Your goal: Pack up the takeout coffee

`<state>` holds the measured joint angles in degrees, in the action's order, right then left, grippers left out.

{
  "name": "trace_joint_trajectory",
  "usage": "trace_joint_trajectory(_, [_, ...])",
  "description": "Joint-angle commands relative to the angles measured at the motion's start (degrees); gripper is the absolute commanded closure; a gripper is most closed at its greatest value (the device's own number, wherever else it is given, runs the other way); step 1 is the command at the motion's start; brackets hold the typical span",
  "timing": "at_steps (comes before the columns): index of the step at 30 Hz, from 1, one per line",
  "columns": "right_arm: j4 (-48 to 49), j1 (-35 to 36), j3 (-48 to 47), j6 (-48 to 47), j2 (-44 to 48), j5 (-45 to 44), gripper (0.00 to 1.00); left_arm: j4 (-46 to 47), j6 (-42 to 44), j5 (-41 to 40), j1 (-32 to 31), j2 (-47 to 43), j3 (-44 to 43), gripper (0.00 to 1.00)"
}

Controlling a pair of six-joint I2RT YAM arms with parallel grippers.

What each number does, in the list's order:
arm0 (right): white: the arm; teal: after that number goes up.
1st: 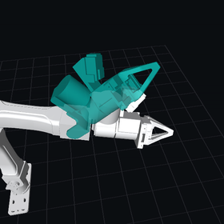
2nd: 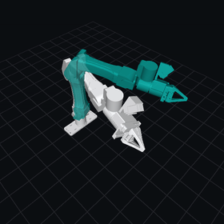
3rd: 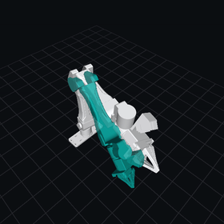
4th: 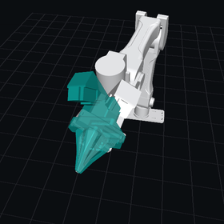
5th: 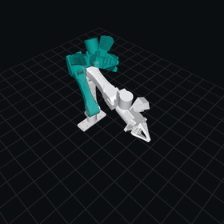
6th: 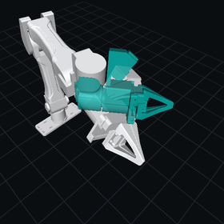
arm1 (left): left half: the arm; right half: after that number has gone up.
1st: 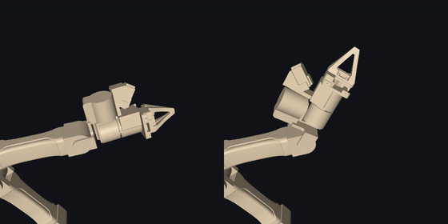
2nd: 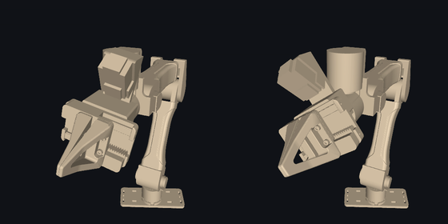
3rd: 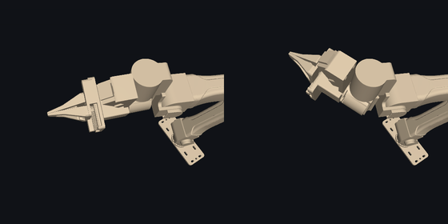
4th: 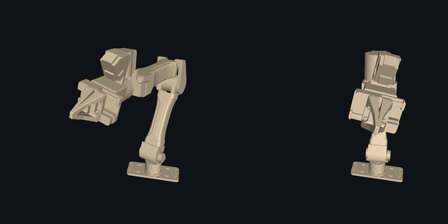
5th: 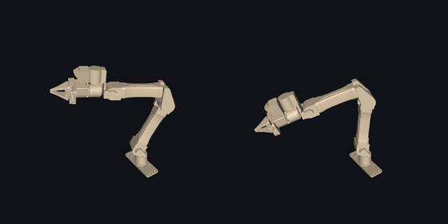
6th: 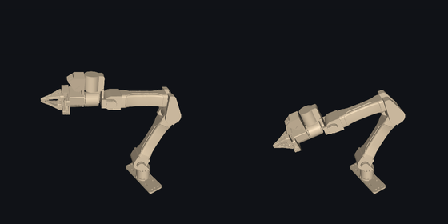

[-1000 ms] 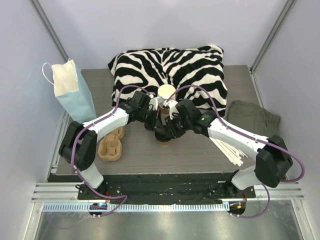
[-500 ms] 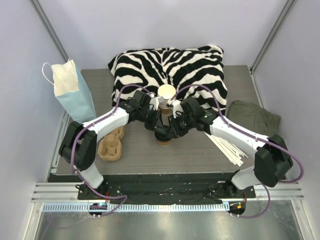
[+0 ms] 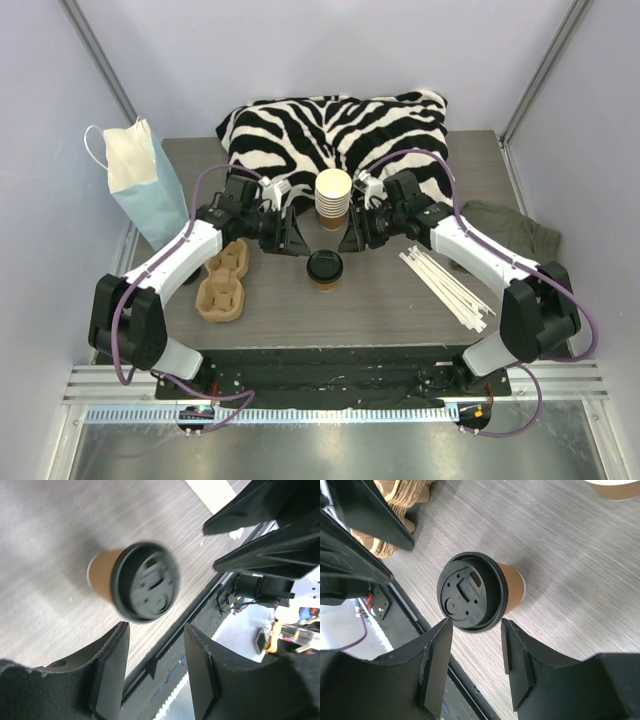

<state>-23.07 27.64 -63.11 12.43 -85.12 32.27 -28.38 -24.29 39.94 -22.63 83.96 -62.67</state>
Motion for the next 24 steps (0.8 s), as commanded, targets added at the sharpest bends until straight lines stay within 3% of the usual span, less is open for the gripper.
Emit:
trace_joint_trajectory(1, [5.84,0.22,-0.52,4.01,-2.76,3.94,0.49,-1.25,-2.95,0.84,0.13,1.11,3.95,0.48])
trace_joint_trajectory(11, [7.43,0.22,2.38,6.73,-3.39,6.57,0.48,6.58,-7.43,2.33,0.04,8.13,3.79,0.49])
trace_joint_trajectory(20, [5.06,-0.74,4.05,7.7,2.05,7.72,0.46,13.43,-11.12,4.88,-0.92,15.09,-1.13,0.5])
trace_joint_trajectory(24, [2.07,-5.22,3.61,8.32,4.61,8.95,0.38,16.77,-12.88,5.76,-2.33,17.19,-2.27,0.52])
